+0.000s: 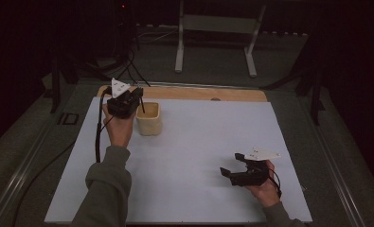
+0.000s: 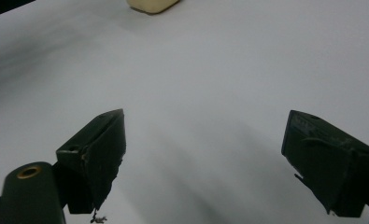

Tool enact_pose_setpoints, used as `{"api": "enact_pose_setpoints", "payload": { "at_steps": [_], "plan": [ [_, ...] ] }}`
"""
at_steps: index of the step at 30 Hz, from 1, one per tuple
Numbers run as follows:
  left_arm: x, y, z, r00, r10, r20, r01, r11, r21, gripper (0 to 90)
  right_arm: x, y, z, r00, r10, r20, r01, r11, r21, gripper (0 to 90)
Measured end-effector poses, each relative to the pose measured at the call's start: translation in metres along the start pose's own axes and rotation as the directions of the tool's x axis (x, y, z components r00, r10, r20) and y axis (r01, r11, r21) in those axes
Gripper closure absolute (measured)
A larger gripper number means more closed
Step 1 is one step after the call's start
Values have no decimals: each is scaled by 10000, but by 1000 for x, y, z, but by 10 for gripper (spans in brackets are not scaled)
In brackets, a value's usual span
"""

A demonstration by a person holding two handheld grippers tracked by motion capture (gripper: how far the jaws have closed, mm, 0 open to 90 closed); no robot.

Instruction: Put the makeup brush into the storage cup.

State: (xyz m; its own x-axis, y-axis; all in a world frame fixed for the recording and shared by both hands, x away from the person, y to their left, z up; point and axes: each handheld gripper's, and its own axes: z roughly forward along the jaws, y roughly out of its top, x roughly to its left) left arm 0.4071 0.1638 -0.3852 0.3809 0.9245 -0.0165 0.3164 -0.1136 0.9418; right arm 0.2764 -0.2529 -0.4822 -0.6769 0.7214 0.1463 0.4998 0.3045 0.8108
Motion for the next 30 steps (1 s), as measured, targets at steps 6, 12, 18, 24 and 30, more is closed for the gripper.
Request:
{"api": "enact_pose_setpoints", "payload": {
  "at_steps": [6, 12, 18, 24, 30],
  "plan": [
    [-1, -1, 3, 10000, 23, 13, -23, 10000, 43, 857, 1, 0, 1, 10000, -25, -22, 25, 10000, 32, 135],
    [-3, -4, 7, 10000, -2, 45, 2, 9999, 159, 856, 1, 0, 1, 10000, -37, -44, 37, 10000, 63, 136],
    [-5, -5, 10, 10000, 23, 84, -25, 9997, 236, 856, 1, -1, 2, 10000, -46, -58, 46, 10000, 69, 136],
    [-7, -9, 13, 9999, 91, 123, -96, 9991, 408, 854, 1, -1, 2, 9999, -61, -81, 61, 9999, 86, 137],
    [-8, -13, 15, 9999, 122, 98, -128, 9981, 596, 854, 2, -1, 2, 9999, -97, -111, 98, 9999, 104, 137]
  ]
}}
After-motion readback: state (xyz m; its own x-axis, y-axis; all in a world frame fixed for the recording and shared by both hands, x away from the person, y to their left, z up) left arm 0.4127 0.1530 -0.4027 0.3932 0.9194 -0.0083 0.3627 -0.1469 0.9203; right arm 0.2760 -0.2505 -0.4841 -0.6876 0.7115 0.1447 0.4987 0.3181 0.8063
